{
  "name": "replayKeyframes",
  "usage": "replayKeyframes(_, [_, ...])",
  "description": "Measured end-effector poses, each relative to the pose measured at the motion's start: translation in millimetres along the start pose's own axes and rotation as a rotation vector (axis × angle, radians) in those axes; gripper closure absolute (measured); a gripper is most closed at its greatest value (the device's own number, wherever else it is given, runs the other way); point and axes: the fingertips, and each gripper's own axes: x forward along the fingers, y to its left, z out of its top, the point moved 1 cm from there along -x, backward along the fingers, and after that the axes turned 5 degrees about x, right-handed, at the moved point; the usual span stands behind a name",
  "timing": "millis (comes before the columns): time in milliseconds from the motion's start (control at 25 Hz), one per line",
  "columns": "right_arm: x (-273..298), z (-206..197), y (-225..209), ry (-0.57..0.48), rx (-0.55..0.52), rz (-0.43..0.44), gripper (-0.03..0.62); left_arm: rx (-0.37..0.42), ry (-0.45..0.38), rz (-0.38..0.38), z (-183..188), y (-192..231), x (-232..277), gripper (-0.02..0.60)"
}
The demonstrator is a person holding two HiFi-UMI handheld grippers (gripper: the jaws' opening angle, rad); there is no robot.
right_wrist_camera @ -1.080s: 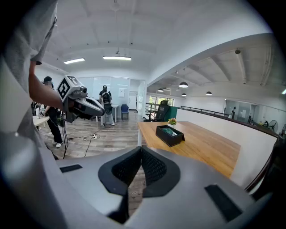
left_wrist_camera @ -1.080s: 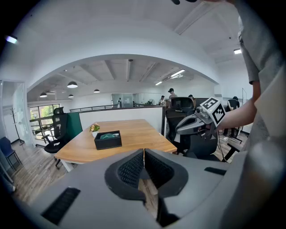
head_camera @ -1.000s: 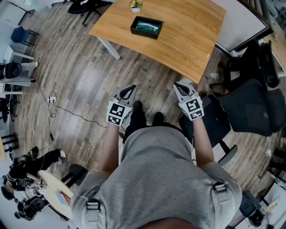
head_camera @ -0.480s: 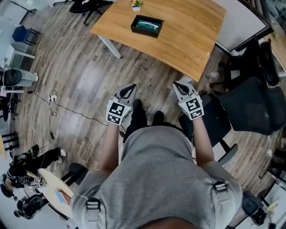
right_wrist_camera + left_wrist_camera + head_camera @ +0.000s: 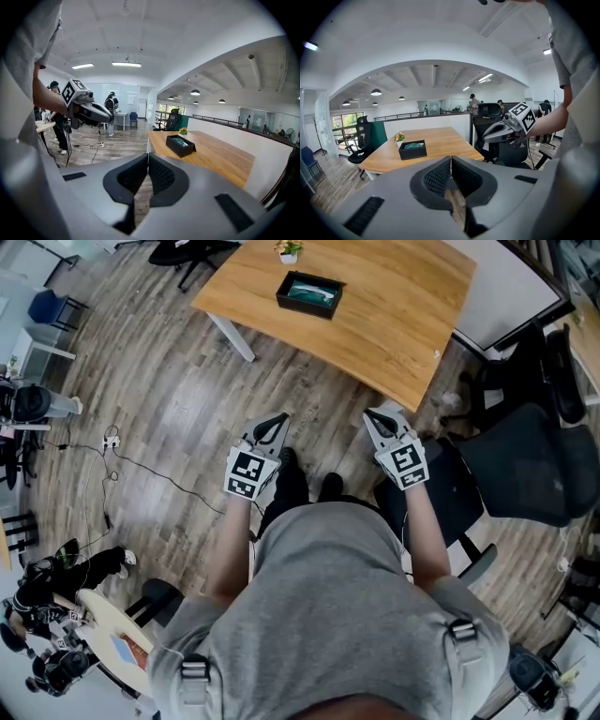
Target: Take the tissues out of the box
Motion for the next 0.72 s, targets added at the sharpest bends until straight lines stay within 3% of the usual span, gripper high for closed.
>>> replayKeyframes(400, [3.0,4.8,1.6,-0.020,0.006,0.008,0.565,-0.024,0.008,0.001,-2.1,3.8,-4.9,0.555])
replayKeyframes(720, [6.6,11.5,5.7,-0.054,0.032,0.038,0.463,-0.022,0.014,-0.028,-2.0,2.5,-0.7,0.445])
